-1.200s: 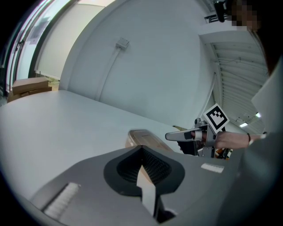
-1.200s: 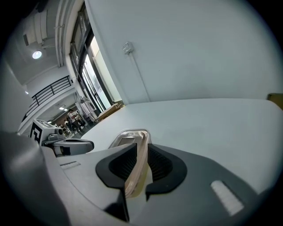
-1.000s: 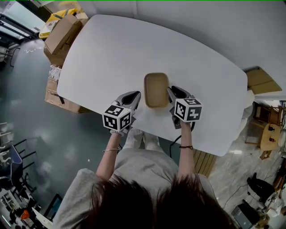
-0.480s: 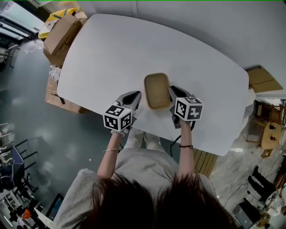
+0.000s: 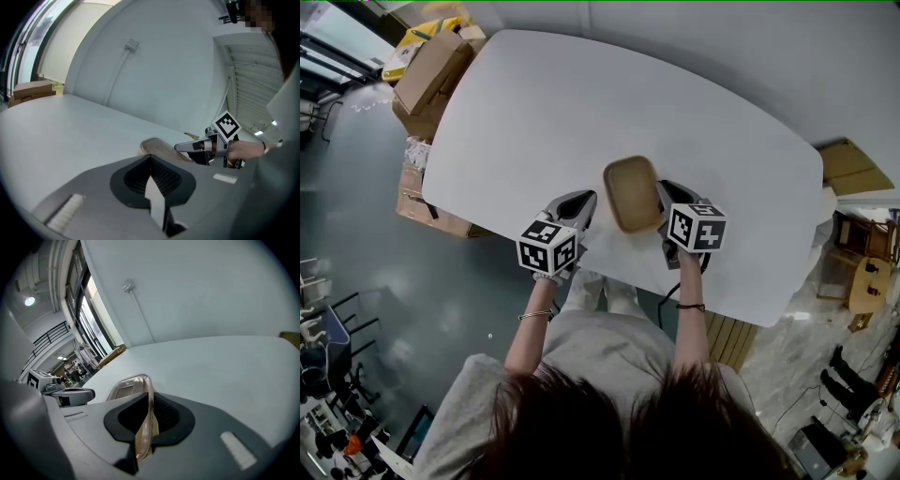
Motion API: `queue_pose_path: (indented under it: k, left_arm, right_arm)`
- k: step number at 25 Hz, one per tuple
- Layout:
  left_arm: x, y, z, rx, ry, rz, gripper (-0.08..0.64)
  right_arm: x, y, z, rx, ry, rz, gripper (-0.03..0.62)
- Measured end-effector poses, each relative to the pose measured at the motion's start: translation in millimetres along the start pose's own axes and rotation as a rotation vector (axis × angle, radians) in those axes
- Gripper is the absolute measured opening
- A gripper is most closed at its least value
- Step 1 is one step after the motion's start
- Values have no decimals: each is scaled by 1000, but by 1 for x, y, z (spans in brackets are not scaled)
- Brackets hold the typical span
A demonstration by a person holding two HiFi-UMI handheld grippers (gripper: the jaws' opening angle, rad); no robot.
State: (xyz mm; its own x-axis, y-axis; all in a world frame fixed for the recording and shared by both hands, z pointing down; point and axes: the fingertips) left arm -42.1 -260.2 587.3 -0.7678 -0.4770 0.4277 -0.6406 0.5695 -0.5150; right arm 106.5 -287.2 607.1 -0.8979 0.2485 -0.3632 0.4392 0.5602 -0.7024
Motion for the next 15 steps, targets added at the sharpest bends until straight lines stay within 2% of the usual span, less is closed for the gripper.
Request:
queue_pose_path:
  k: [15]
  left_arm:
    - [-3, 7, 3, -14, -12, -7, -10]
  right_arm:
    - [0, 7, -2, -9, -24, -10, 46]
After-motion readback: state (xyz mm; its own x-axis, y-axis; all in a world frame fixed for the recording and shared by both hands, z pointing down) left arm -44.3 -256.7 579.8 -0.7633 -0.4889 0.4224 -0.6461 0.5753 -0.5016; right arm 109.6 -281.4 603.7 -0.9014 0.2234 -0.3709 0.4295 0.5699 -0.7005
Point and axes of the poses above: the fingertips, and each gripper's own axes: y backward along the fingers, x to its left, z out of its top, and after that the axes turned 3 degrees about x, right-handed
